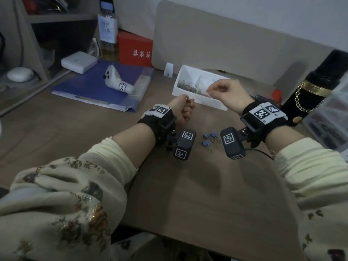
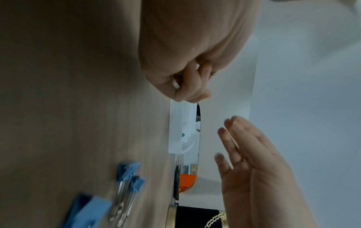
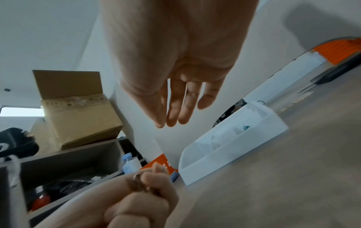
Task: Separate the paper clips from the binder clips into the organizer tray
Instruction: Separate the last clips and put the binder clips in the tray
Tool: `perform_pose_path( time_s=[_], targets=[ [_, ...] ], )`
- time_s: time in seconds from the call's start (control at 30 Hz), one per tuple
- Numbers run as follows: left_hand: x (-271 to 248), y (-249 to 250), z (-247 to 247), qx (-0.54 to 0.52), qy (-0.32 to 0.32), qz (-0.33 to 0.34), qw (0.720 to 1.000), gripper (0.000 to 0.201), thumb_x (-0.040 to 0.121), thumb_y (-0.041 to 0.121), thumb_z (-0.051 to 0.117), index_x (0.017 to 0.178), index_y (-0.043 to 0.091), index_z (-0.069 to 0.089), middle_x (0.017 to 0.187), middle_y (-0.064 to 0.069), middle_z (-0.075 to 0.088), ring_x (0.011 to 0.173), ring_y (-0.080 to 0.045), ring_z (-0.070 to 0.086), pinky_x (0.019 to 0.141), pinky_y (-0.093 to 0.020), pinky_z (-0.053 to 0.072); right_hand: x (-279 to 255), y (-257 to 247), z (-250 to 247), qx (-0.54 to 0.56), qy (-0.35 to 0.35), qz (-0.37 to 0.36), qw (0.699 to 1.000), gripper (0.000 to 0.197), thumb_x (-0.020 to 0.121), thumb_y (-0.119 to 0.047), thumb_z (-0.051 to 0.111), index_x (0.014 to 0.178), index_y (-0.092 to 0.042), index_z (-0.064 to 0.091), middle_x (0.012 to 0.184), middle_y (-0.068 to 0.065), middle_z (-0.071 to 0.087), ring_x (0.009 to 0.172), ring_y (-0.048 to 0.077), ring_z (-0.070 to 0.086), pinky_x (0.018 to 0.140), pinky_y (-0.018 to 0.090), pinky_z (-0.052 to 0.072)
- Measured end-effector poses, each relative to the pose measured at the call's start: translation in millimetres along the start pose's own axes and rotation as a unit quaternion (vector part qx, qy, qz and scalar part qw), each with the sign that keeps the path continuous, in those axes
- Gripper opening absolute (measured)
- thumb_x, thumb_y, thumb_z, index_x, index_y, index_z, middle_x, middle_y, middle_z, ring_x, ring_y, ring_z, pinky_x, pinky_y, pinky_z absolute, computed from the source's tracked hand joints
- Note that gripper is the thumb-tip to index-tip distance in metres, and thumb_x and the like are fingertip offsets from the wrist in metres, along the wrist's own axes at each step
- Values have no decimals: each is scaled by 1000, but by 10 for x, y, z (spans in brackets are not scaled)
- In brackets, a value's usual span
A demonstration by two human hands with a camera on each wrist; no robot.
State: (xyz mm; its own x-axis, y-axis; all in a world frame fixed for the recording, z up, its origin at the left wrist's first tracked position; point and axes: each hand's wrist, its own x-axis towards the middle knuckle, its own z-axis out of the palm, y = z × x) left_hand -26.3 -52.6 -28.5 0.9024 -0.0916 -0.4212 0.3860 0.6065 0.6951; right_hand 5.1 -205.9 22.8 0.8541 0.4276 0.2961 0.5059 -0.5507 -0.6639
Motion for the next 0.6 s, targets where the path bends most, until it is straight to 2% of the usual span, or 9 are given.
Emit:
perform_pose_path(
  time_s=[0.03,0.07,0.13,0.2,0.37,0.43,0.5,0.53,0.6],
  targets=[
    [26,35,20,17,0,-3,1000,36,97,17,30,62,17,38,37,6,39,22,-3,20,23,-13,10,24,47,-53,5,10,9,1000,10,86,-4,62,94,-3,69,83,2,65,69,-4,59,72,9,46],
    [56,75,39,33,1,-4,999,36,98,20,32,62,18,39,37,7,38,23,-4,20,24,-13,10,54,101,-104,9,18,18,1000,13,87,-3,61,96,1,68,84,5,64,67,-4,58,71,8,45],
    [122,156,77,64,6,-4,998,38,98,25,35,61,19,39,38,7,38,24,-4,20,26,-12,10,116,214,-182,14,25,38,999,14,87,-2,60,97,3,67,90,11,63,77,10,57,78,17,45],
    [191,246,129,84,9,-4,996,38,96,26,36,59,20,38,39,8,36,24,-5,19,28,-11,10,187,317,-237,9,19,55,998,12,87,-2,60,95,1,68,91,11,62,84,17,55,81,23,44],
    [425,483,276,79,15,-1,997,40,95,36,36,58,22,35,40,9,29,25,-6,17,29,-11,9,404,527,-304,-16,4,83,996,7,86,-8,63,89,-11,69,91,4,65,84,14,57,84,26,45],
    [544,567,353,66,26,6,997,41,93,38,38,58,19,37,46,7,31,26,-7,19,29,-10,11,493,573,-305,-8,9,84,996,9,88,-5,60,93,-5,68,91,7,63,84,16,56,76,21,45],
    [672,637,433,44,35,17,998,41,93,41,39,60,16,40,48,5,31,28,-8,21,31,-11,13,588,611,-306,-11,24,76,997,15,90,-3,57,99,2,67,91,8,61,84,16,53,63,7,42],
    [741,670,476,32,39,23,998,42,93,41,38,61,15,41,47,4,31,28,-8,22,31,-12,14,642,637,-310,-13,33,73,997,16,90,-3,55,101,3,66,91,8,60,83,15,53,60,2,40],
    [880,729,573,1,52,40,998,40,94,38,37,64,13,45,45,3,32,33,-10,25,34,-14,18,748,707,-319,-8,43,74,996,18,91,-3,54,103,2,65,90,6,59,75,10,53,58,-2,38]
  ],
)
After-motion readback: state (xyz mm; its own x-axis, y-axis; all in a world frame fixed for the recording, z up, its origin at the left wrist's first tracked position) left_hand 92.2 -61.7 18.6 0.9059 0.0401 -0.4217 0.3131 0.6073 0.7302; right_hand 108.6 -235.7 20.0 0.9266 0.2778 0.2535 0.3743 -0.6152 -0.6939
